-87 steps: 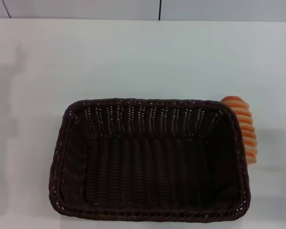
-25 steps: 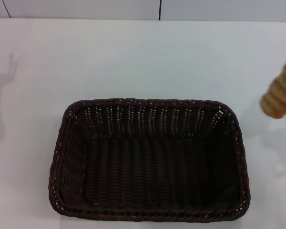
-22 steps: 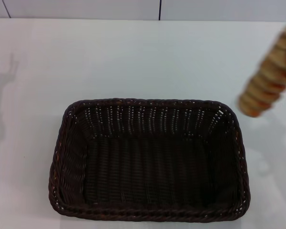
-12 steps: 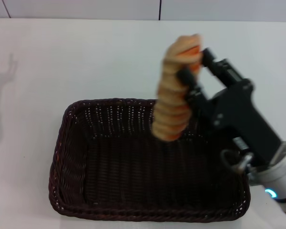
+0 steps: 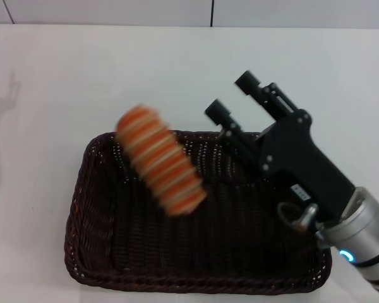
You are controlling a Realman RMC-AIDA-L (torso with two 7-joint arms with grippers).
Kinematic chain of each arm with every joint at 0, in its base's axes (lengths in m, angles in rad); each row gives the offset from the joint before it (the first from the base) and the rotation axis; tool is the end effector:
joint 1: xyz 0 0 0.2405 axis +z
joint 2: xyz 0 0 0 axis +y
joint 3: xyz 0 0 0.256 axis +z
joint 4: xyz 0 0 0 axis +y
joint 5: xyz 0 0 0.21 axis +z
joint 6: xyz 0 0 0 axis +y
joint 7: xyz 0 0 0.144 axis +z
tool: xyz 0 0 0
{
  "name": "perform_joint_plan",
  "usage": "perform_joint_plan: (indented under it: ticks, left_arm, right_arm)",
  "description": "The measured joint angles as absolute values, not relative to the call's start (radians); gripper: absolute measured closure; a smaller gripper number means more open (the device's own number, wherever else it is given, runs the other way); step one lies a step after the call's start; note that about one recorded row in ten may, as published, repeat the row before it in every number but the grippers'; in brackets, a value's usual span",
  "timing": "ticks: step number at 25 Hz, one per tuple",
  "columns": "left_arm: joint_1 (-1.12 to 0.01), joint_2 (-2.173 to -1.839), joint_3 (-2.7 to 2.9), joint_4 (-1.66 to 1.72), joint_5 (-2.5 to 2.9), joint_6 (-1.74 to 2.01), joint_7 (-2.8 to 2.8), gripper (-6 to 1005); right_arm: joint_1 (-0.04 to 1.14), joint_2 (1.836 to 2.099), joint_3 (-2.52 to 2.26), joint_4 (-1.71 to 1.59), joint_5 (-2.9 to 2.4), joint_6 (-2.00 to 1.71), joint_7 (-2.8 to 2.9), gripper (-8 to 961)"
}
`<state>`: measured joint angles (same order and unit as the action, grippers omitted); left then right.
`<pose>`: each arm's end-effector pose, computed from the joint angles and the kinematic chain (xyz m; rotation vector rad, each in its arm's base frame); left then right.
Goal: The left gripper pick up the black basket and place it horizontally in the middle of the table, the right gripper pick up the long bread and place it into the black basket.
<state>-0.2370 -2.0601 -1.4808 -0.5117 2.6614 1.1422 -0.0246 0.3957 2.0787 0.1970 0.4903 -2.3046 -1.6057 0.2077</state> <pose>-0.3348 0.3256 0.0710 -1.2184 -0.4162 -0.7407 0.1910 0.2319 -0.0872 -2.0356 0.3068 1.4929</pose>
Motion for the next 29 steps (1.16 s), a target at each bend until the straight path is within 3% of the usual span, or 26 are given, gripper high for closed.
perform_joint_plan:
  ticks: [9, 20, 29]
  left_arm:
    - [-0.218, -2.060, -1.482, -0.508, 2.658, 1.144, -0.025, 187]
    - [-0.191, -2.065, -1.511, -0.492, 2.652, 1.147, -0.025, 187]
    - [-0.190, -2.068, -1.525, -0.436, 2.651, 1.195, -0.025, 186]
  right_arm:
    - [0.217, 2.080, 0.642, 0.403, -2.195, -1.668, 0.154, 312]
    - [0.180, 2.082, 0.717, 0.193, -1.715, -1.646, 0.165, 303]
    - [0.148, 2.086, 0.714, 0.190, -1.699, -1.668, 0.165, 303]
